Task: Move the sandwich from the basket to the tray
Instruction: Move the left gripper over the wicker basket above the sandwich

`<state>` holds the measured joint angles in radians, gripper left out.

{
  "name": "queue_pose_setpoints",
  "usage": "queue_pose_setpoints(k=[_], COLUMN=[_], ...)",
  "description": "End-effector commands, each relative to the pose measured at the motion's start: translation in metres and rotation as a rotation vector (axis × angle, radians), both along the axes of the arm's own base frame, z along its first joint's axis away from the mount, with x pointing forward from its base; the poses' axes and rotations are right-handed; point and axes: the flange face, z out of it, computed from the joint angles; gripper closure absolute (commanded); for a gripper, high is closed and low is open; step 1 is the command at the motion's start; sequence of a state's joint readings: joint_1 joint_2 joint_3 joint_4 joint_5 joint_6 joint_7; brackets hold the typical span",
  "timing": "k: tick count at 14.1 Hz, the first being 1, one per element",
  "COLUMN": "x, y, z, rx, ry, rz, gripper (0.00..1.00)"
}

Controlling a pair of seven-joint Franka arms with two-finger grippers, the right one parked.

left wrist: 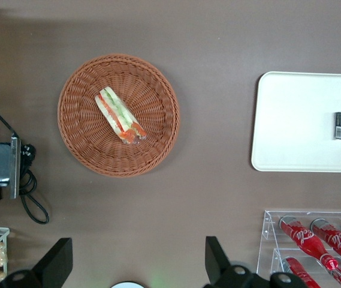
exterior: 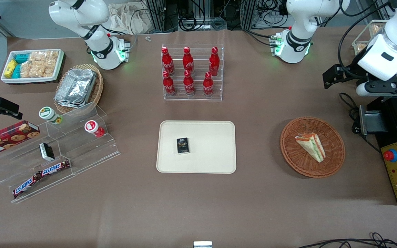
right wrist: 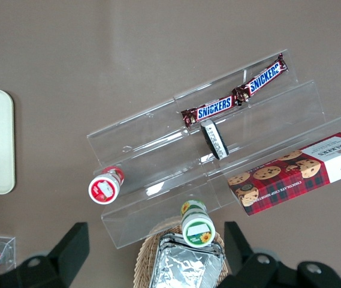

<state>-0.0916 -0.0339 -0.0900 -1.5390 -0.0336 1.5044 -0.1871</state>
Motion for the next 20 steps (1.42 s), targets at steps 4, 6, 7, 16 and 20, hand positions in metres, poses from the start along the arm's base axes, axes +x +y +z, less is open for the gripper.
queue_pose_setpoints(k=[4, 6, 7, 16, 20], x=[0.005, 0.005, 0.007, 0.022, 0.029], y=[-0.001, -0.001, -0.001, 0.003, 0.023], z=[0.008, 0.006, 0.002, -0.025, -0.048], rx=[-0.008, -0.012, -0.011, 0.011, 0.02], ry=[0.004, 0.009, 0.018, 0.062, 0.087], rz=[0.004, 0.009, 0.031, 0.276, 0.327], gripper=[0.0, 0.0, 0.0, 0.0, 0.0])
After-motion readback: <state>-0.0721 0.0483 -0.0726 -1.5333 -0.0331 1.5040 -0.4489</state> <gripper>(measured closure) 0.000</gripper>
